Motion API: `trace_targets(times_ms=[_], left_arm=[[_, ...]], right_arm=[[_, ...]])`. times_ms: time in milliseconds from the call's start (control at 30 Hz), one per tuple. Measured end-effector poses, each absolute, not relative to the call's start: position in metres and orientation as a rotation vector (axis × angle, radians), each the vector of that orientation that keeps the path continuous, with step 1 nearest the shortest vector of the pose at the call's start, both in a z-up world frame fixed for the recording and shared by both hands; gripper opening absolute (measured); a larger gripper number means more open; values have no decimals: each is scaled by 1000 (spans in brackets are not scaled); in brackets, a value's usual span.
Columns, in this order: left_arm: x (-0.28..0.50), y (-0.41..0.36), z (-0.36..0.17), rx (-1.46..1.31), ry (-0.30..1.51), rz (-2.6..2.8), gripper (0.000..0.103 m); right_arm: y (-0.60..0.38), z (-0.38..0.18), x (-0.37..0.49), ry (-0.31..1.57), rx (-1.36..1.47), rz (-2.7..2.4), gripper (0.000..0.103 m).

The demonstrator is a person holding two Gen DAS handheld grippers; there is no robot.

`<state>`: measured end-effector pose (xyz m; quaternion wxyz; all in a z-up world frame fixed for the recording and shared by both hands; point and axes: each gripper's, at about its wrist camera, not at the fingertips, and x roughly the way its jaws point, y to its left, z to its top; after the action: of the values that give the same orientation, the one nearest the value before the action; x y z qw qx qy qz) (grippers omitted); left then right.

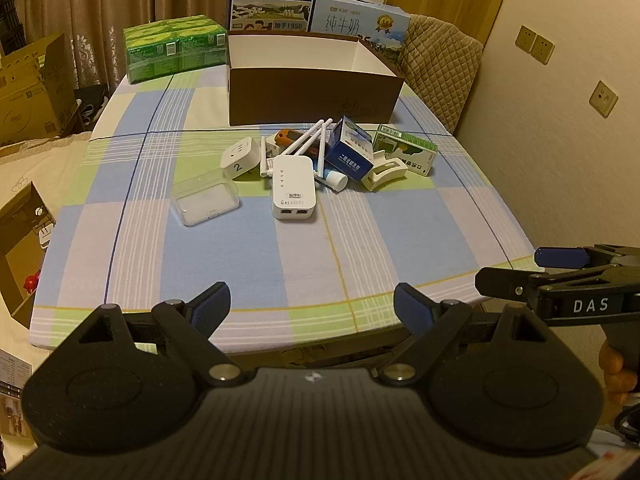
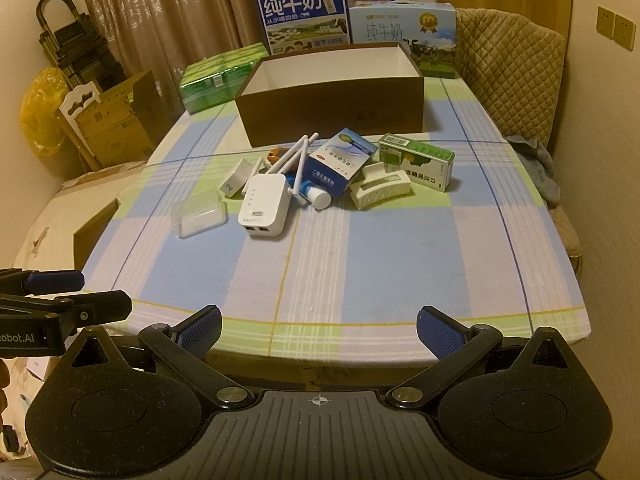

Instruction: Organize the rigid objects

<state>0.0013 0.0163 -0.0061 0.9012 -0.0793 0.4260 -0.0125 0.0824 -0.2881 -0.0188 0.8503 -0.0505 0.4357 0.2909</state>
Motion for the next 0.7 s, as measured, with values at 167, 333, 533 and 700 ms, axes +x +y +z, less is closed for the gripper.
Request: trace_targets(times_ms=[167,333,533,700], left_arm=[[-1,13,-3,-160,881,-29,86],[-1,11,-1,-154,879,-31,86],[0,5,0,-147,880,-34,86],[1,3,0,-145,879,-34,86]], right_arm=[[-289,-18,82,917,-106,612,101],[-293,-17,82,915,-100,611,101],[-297,-16,82,913,-93,607,101],[-298,-16,82,913,-90,606,101]])
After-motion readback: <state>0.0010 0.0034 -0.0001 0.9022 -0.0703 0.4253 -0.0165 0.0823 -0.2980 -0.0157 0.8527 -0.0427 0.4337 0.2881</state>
